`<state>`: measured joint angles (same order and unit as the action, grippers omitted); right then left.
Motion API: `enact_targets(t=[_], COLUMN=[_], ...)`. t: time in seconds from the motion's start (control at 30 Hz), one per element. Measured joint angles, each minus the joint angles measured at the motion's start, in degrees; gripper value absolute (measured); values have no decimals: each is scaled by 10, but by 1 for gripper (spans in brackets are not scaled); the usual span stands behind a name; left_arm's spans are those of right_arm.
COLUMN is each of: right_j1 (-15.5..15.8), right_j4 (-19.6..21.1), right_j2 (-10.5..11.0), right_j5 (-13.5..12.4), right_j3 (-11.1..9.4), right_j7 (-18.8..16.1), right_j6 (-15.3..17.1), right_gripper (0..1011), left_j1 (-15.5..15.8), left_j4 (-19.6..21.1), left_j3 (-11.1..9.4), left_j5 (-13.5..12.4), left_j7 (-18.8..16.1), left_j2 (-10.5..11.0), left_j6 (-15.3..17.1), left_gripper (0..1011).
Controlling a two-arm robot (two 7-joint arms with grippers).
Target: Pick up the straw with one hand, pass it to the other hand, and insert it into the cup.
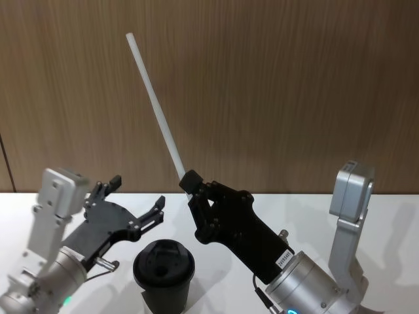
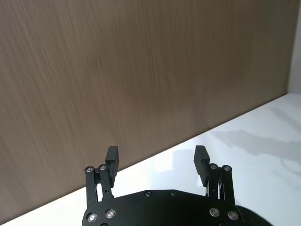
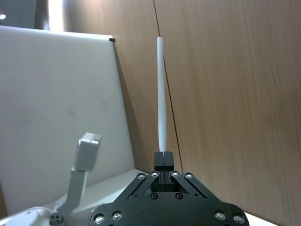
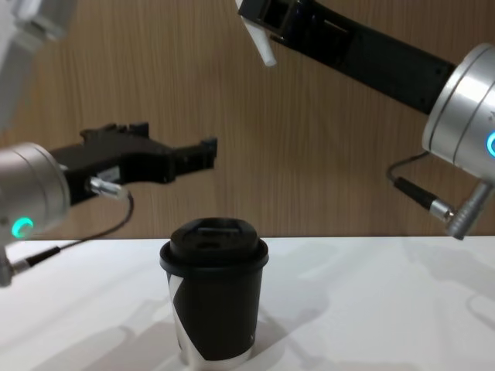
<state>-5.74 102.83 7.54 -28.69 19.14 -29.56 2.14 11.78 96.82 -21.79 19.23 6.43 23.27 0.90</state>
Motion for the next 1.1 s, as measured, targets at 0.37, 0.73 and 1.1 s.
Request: enact_targets(t=[0.37,0.73,1.1], right_j1=[-1,-2,-2], right_j4=[-1,-1,-1], right_j2=[-1,-1,-1], right_j5=[-1,-1,-1], right_j3=[1,2,2], right_j7=[1,1,1], right_j6=[-1,-1,-1], right_gripper=[1,1,1], left_j1=[-20,-33,-32], left_j4=[43,62,64], left_j3=[53,95,116], left_j5=[104,207,289], left_j7=[74,145,215], left_j2=[26,41,52], left_j6=[18,34,47], left_gripper=[1003,1003,1003])
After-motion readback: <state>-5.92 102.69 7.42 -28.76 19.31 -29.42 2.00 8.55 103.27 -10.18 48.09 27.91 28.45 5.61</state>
